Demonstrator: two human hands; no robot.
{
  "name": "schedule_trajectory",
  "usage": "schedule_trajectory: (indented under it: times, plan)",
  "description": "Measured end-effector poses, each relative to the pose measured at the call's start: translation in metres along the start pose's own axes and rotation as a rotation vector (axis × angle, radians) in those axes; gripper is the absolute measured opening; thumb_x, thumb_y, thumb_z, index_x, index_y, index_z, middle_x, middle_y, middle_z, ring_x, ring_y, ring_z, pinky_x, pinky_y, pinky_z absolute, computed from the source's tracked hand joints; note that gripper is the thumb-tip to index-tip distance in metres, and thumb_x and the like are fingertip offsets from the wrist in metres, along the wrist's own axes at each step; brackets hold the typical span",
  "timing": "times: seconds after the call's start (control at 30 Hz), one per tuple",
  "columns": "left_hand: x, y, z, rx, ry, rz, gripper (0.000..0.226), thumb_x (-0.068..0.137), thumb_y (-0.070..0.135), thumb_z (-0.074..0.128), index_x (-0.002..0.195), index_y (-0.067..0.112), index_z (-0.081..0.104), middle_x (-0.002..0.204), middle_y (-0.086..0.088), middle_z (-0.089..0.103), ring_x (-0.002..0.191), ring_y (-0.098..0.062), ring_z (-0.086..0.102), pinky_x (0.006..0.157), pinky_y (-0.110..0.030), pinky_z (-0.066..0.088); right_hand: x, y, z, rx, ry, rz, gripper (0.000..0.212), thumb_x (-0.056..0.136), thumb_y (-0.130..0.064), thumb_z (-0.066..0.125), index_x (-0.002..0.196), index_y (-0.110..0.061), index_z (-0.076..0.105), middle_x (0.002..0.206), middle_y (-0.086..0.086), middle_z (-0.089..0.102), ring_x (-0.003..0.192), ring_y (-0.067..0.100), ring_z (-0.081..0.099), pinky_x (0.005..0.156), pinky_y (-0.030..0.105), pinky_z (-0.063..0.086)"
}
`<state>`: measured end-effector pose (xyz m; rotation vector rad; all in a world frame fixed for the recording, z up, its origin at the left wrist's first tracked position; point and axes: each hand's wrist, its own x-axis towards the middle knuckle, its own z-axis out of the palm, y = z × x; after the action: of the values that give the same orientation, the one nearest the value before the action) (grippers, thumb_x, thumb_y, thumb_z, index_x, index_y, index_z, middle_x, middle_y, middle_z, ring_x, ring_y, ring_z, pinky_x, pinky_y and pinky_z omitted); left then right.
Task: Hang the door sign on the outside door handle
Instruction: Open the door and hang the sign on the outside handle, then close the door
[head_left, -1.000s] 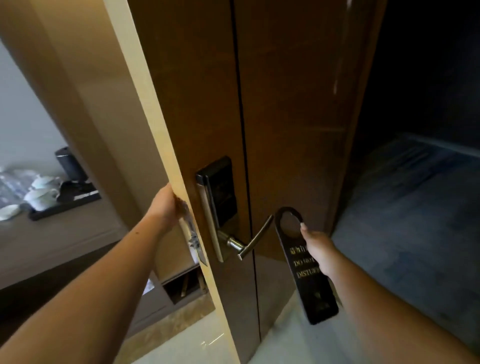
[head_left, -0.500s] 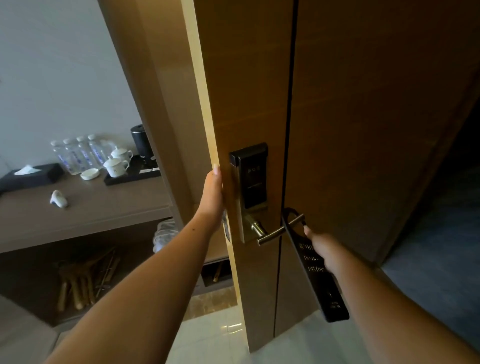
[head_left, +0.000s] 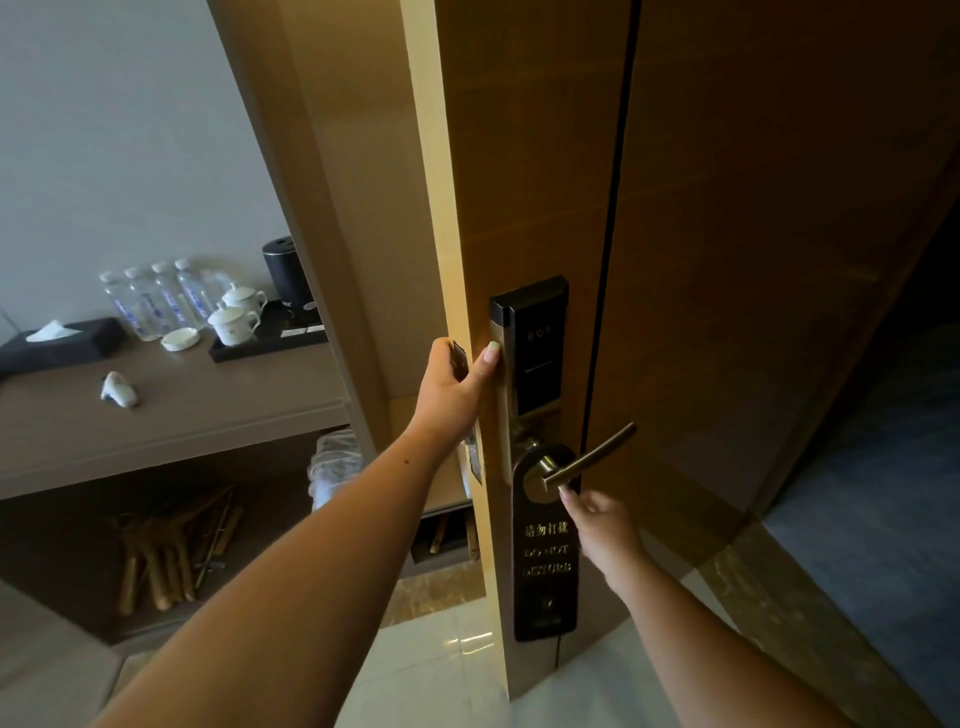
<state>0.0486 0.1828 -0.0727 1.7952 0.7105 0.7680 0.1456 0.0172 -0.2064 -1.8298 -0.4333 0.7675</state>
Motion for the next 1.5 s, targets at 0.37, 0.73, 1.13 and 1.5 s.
schedule_trajectory:
  times: [0.37, 0.73, 1.13, 1.5]
  plan:
    - [-0.016, 0.008, -0.018, -0.091, -0.329, 0.101, 0.040, 0.072, 0.048, 0.066, 0.096, 0.018, 0.054, 0.090, -0.004, 0.060, 0.082, -0.014, 0.062, 0.064, -0.021, 0.053, -0.023, 0.005, -0.050, -0.067, 0.056, 0.018, 0.030, 0.080, -0.023, 0.070, 0.107, -0.011, 0.064, 0.101, 0.007, 0.068, 0.079, 0.011, 0.061, 0.066, 0.023, 0.046]
    - [-0.034, 0.041, 0.011, -0.155, -0.610, -0.022, 0.054, 0.066, 0.061, 0.057, 0.084, 0.012, 0.068, 0.081, -0.006, 0.072, 0.067, -0.019, 0.071, 0.070, -0.037, 0.056, -0.095, -0.023, -0.122, 0.276, 0.508, 0.067, 0.051, 0.090, -0.046, 0.048, 0.130, -0.015, 0.047, 0.120, 0.007, 0.057, 0.103, 0.027, 0.057, 0.092, 0.041, 0.042]
    - [-0.058, 0.087, 0.088, -0.056, -1.341, -0.126, 0.045, 0.079, 0.032, 0.065, 0.122, 0.019, 0.058, 0.120, -0.006, 0.068, 0.110, -0.030, 0.063, 0.092, -0.046, 0.048, -0.200, -0.026, -0.180, 0.339, 0.558, -0.084, 0.040, 0.085, -0.053, 0.051, 0.116, -0.029, 0.054, 0.110, -0.007, 0.057, 0.103, 0.017, 0.054, 0.089, 0.036, 0.043]
    - [-0.149, 0.152, 0.211, 0.034, -1.445, 0.048, 0.038, 0.084, 0.025, 0.062, 0.117, 0.039, 0.052, 0.119, 0.002, 0.068, 0.111, -0.017, 0.060, 0.092, -0.045, 0.044, -0.292, -0.032, -0.269, 0.451, 0.842, -0.226, 0.053, 0.081, -0.062, 0.048, 0.124, -0.031, 0.052, 0.129, 0.000, 0.056, 0.123, 0.023, 0.048, 0.105, 0.052, 0.036]
